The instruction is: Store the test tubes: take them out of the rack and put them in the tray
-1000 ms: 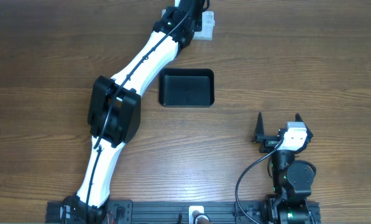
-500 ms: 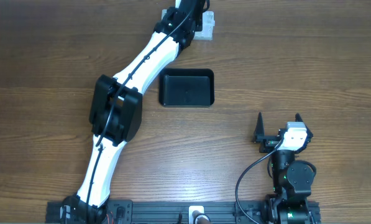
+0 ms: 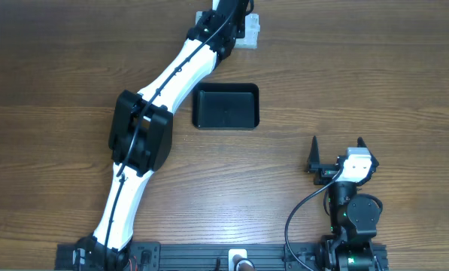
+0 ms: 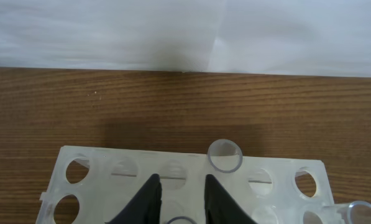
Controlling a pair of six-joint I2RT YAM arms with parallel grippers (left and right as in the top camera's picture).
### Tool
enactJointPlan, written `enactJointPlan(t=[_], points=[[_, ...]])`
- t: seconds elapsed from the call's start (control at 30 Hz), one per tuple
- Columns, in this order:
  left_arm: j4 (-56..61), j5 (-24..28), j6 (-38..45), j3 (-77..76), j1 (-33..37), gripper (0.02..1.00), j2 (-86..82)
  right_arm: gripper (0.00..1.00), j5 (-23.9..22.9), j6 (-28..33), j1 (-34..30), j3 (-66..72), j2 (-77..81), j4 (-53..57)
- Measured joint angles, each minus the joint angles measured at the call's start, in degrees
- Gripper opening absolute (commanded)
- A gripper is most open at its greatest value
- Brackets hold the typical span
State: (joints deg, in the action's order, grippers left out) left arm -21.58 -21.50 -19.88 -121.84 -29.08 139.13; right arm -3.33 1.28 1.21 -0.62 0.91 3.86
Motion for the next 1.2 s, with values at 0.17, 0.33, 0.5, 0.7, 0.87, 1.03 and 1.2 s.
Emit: enactJointPlan(t=[0.17,0.33,0.5,0.7,0.87,1.03,1.2], points=[[0.0,-0.3,0.2,0.0,0.1,0.132,0.0,0.991,0.0,0.0,0.0,0.0,0.0,0.0],[0.0,-0.2,0.2,0.0,0.2,0.112,0.0,0.991,0.0,0.0,0.0,0.0,0.0,0.0],[0.0,-0.2,0.2,0.0,0.2,0.102,0.0,0.993,0.0,0.0,0.0,0.0,0.0,0.0],[0.0,-0.2,1.4,0.0,0.2,0.095,-0.2,0.991,0.0,0.0,0.0,0.0,0.0,0.0],[-0.2,-0.2,3.0,0.0,0.2,0.086,-3.7,0.991,0.0,0.0,0.0,0.0,0.0,0.0],[-1.7,-0.2,3.8,0.0,0.2,0.082,-12.0,0.991,0.0,0.0,0.0,0.0,0.0,0.0],[-11.0,-0.1,2.8,-0.8,-0.5,0.08,-21.9,0.993,0.0,0.0,0.0,0.0,0.0,0.0]])
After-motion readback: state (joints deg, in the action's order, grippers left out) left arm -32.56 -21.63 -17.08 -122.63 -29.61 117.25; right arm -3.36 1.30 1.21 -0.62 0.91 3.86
